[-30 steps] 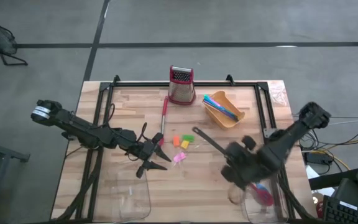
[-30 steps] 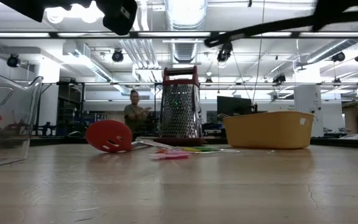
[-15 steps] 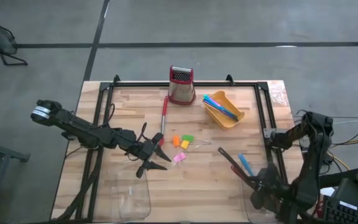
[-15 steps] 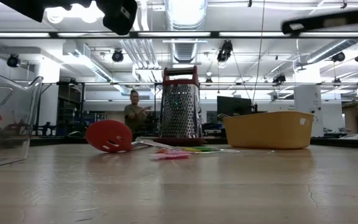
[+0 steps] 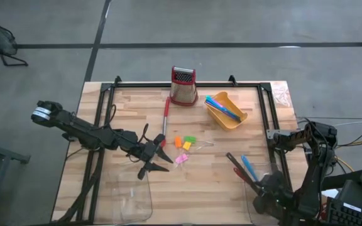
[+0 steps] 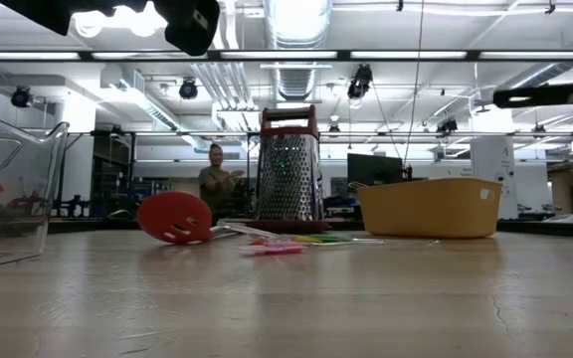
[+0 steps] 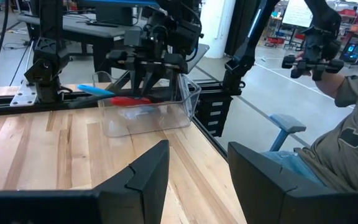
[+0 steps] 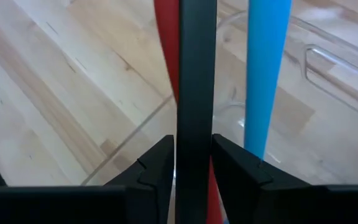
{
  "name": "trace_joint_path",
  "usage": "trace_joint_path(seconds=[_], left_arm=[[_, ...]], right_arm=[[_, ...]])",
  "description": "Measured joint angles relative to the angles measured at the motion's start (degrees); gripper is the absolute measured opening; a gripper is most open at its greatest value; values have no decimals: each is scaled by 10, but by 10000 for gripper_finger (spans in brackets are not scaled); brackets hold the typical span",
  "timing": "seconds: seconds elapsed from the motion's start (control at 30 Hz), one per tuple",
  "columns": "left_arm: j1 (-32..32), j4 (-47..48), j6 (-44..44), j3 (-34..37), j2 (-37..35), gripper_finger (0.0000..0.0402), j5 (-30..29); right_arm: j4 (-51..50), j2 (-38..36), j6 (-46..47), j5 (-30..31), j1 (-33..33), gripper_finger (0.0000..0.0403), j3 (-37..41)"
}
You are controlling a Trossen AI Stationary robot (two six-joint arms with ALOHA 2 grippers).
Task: Pick & Place Kitchen Items
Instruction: Put the black draining spoon into the right transparent bin, then put the red draining spoon into the right transparent bin
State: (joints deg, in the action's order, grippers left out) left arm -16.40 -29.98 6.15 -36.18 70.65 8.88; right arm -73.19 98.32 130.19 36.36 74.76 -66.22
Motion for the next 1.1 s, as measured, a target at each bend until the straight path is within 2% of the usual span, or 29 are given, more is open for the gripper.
trace_joint_path(seconds=[0.3, 0.6, 0.77, 1.1], left_arm=[[0, 1, 0, 0, 0, 170, 0], [0, 1, 0, 0, 0, 170, 0], [0, 2, 0, 0, 0, 170, 0], [0, 15, 4, 0, 0, 170, 0]], right_arm=[[-35, -2, 4, -12, -3, 155, -34], [-156, -3, -40, 92, -14, 203, -93], [-151, -3, -90, 135, -44, 213, -93], [-144, -3, -165, 149, -90, 209, -103]])
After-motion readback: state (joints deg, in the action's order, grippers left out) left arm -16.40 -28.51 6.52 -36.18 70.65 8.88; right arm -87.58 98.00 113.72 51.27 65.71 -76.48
